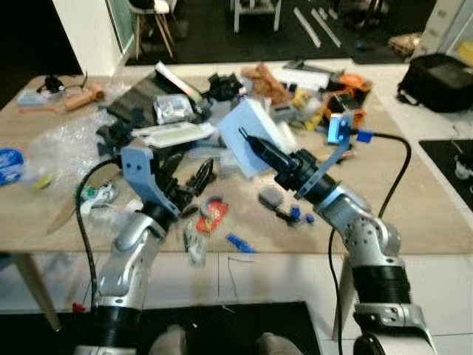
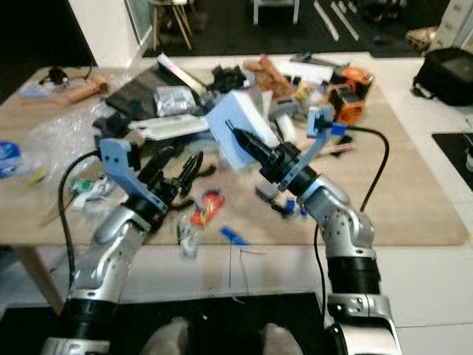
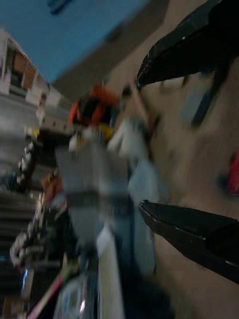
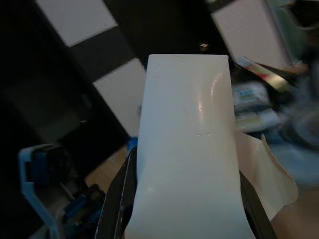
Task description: Picking trash to rubbish bin
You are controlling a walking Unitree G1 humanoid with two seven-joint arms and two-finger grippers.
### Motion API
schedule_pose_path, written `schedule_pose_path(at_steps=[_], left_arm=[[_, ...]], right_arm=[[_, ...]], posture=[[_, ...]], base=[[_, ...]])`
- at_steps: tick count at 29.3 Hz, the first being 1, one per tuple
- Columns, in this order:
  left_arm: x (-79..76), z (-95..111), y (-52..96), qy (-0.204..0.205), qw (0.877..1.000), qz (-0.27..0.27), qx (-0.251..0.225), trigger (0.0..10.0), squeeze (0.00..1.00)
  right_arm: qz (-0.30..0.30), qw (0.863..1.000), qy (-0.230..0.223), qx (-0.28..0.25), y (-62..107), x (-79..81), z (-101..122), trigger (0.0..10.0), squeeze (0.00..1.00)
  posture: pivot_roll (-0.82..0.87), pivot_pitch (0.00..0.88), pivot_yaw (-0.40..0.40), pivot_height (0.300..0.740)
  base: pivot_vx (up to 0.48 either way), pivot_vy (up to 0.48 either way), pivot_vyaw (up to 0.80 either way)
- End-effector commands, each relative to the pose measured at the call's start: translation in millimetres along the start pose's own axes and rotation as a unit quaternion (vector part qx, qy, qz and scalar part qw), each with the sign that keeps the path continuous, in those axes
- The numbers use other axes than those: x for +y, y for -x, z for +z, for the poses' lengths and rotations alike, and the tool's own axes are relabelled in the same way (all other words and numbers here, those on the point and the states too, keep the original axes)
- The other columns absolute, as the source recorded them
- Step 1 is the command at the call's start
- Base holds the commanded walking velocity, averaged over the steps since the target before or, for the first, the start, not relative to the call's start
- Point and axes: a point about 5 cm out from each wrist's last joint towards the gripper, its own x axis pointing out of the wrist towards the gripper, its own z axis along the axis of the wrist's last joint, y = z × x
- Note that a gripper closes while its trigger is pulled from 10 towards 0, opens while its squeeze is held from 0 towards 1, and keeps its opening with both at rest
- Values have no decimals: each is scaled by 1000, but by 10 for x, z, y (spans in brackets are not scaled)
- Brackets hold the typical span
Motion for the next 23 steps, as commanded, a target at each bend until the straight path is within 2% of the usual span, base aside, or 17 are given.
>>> schedule_pose_path(at_steps=[1,23], left_arm=[[8,-59,30,3,1000,5,13,10000,0],[-5,-70,31,-3,1000,-2,17,10000,0]], right_arm=[[6,1000,1,1,-21,26,-14,10000,0],[-10,1000,1,0,-18,-7,-19,10000,0]], posture=[[-74,0,-22,740],[-72,0,-26,740]], base=[[-480,0,0],[-480,0,0]])
